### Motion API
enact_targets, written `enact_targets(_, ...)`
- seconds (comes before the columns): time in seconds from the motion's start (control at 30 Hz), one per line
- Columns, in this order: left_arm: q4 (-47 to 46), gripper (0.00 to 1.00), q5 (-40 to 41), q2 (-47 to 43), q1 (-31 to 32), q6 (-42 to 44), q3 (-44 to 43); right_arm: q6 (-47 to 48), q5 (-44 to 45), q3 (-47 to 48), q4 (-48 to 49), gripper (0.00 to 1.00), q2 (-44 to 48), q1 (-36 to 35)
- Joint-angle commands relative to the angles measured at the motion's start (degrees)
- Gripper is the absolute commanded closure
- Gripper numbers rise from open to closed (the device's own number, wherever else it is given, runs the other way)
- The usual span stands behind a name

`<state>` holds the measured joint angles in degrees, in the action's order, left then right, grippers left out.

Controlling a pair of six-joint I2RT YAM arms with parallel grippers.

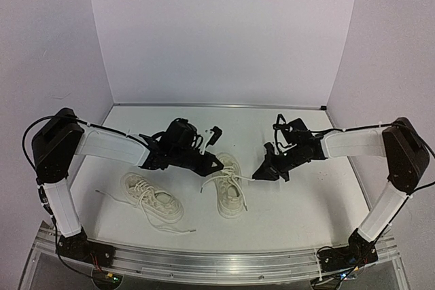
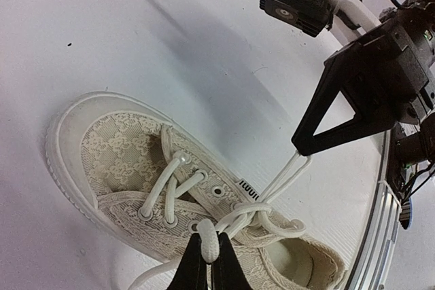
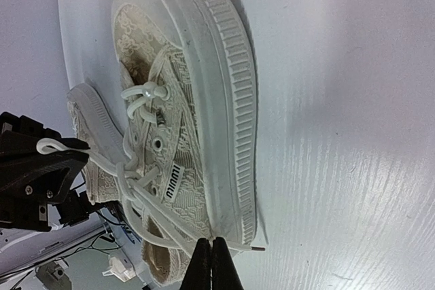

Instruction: Tie the shoes

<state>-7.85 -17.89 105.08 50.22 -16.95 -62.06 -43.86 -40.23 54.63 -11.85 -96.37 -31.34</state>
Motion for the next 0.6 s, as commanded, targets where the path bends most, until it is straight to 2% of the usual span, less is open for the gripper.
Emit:
enact_targets(0.0,1.06,1.0,2.0,-1.46,-0.91,0.25,0.16,1.62,3.01,-1.21,-3.04,1.0,0.99,0.77)
enact_targets(0.57,0.38,1.0,3.19,-0.46,-1.11,-1.0,3.47,2.95,4.85,-2.12,-3.68,1.0,-0.36,2.33)
